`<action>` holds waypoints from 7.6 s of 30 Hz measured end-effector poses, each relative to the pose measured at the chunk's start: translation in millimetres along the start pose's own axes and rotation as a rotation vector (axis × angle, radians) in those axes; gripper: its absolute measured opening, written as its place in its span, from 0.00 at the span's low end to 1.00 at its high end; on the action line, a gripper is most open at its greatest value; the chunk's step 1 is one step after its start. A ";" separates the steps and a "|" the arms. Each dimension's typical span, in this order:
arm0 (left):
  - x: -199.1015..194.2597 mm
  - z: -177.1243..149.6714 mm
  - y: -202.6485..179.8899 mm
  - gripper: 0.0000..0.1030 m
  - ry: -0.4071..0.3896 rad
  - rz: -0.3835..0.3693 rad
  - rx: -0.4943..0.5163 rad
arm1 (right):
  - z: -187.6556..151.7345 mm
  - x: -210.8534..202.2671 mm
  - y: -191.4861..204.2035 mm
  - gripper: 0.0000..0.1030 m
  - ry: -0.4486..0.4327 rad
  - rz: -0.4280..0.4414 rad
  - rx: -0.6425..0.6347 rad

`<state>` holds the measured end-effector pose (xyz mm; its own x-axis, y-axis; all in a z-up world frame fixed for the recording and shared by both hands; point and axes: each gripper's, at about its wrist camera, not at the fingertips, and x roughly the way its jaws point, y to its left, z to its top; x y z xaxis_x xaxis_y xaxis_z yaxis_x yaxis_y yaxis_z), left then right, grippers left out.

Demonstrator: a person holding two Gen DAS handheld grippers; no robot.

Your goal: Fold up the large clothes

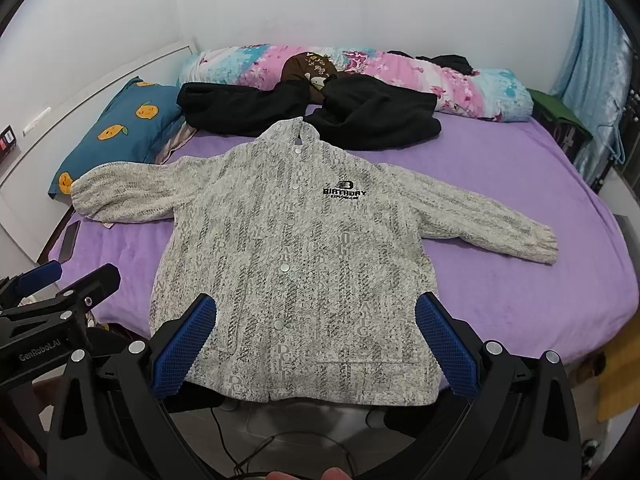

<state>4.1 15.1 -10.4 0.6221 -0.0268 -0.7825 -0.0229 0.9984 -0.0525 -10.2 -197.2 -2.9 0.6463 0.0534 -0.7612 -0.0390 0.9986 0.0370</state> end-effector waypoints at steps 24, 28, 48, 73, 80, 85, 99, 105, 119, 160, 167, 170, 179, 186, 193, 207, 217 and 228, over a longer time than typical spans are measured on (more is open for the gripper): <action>31.1 8.3 90.3 0.95 0.004 -0.022 -0.218 | 23.7 39.3 58.8 0.95 0.031 0.044 -0.072; 36.7 10.1 124.2 0.94 -0.017 -0.029 -0.314 | 36.9 54.6 77.4 0.95 0.023 0.073 -0.080; 184.0 34.9 416.0 0.94 -0.201 -0.202 -0.969 | 104.6 160.5 310.1 0.95 -0.104 0.174 -0.574; 338.5 84.0 553.5 0.94 -0.245 -0.323 -0.996 | 104.5 253.5 292.5 0.95 0.017 0.101 -0.542; 344.4 68.0 574.5 0.94 -0.264 -0.326 -0.997 | 124.1 264.1 298.3 0.95 -0.006 0.097 -0.537; 344.1 67.8 590.2 0.83 -0.271 -0.341 -0.984 | 124.0 266.9 302.3 0.95 -0.005 0.098 -0.535; 336.2 74.8 585.8 0.44 -0.215 -0.283 -0.963 | 131.5 272.6 300.6 0.95 0.007 0.075 -0.510; 316.0 97.1 571.4 0.21 -0.220 -0.258 -0.945 | 135.8 266.8 299.0 0.95 -0.002 0.071 -0.508; 227.0 118.2 521.1 0.12 -0.280 -0.161 -0.801 | 150.7 239.6 285.9 0.95 0.001 0.116 -0.499; 130.7 131.3 94.9 0.09 -0.542 0.301 0.206 | 258.4 120.9 207.9 0.95 0.313 0.542 -0.197; 132.3 128.3 93.6 0.09 -0.563 0.316 0.212 | 248.2 197.0 178.2 0.95 0.634 0.610 0.199; 131.4 126.3 91.9 0.09 -0.583 0.333 0.232 | 238.8 204.7 176.2 0.95 0.651 0.648 0.263; 129.3 120.6 82.3 0.09 -0.614 0.331 0.291 | 243.4 208.2 178.5 0.89 0.640 0.668 0.294; 131.8 109.0 62.5 0.09 -0.637 0.313 0.403 | 251.9 210.9 176.7 0.54 0.607 0.689 0.267; 135.2 106.0 59.3 0.10 -0.637 0.302 0.422 | 256.7 203.3 176.1 0.20 0.557 0.739 0.235; 128.7 108.1 70.6 0.66 -0.609 0.093 0.391 | 258.5 200.3 140.5 0.12 0.475 0.821 0.299; 136.9 120.6 120.2 0.71 -0.510 0.037 0.204 | 247.9 204.0 71.7 0.12 0.406 0.848 0.442; 162.7 131.6 115.2 0.74 -0.412 -0.029 0.165 | 196.3 199.9 -26.7 0.12 0.317 0.803 0.532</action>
<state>205.6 132.4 -62.1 0.8814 -0.0660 -0.4677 0.1038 0.9930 0.0555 269.5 -212.0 -29.0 0.3427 0.7835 -0.5183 0.0212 0.5451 0.8381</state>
